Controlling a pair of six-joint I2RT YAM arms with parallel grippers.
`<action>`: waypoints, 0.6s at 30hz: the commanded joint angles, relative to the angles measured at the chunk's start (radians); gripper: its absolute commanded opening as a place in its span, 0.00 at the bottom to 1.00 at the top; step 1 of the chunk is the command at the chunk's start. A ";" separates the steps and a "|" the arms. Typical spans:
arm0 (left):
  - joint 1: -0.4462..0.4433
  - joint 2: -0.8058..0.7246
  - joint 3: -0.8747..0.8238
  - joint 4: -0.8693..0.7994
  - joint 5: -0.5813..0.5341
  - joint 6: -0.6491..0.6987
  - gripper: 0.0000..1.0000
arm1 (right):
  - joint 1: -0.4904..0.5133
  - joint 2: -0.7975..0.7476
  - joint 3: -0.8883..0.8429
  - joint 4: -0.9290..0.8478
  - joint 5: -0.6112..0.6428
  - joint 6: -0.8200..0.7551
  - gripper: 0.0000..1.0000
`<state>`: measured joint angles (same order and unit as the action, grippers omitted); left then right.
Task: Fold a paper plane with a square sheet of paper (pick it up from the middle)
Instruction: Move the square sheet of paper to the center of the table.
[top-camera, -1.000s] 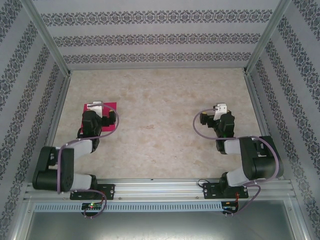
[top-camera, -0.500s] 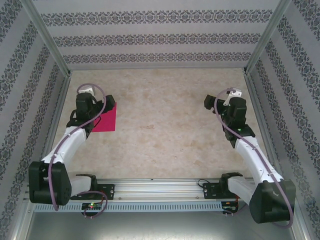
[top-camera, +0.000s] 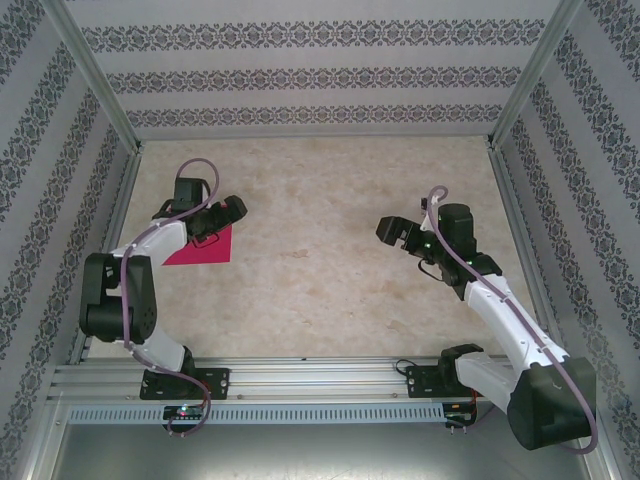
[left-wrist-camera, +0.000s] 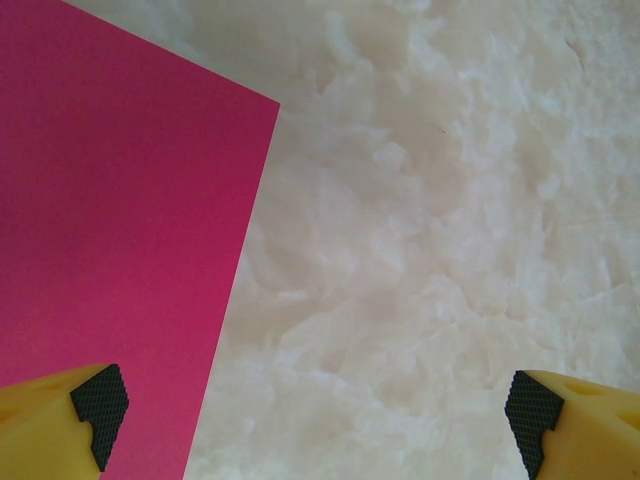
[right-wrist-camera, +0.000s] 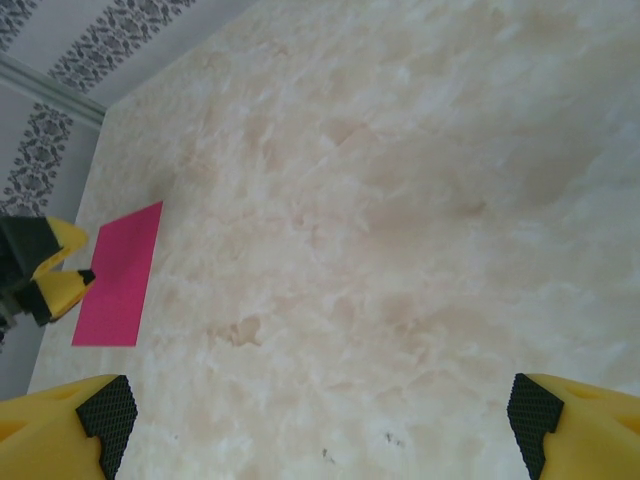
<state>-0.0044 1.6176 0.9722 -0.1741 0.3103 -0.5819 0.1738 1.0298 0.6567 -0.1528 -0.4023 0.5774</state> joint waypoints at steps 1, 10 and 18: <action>0.013 0.039 0.031 -0.060 -0.003 -0.028 1.00 | 0.009 0.002 -0.011 -0.045 -0.022 0.002 0.98; 0.012 0.105 -0.003 -0.019 0.061 -0.063 1.00 | 0.043 0.046 -0.046 -0.049 -0.028 0.009 0.98; -0.015 0.166 -0.073 0.073 0.148 -0.149 1.00 | 0.090 0.093 -0.061 -0.065 0.031 0.042 0.98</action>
<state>-0.0048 1.7432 0.9527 -0.1287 0.3962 -0.6689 0.2470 1.1179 0.6121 -0.1967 -0.4049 0.5930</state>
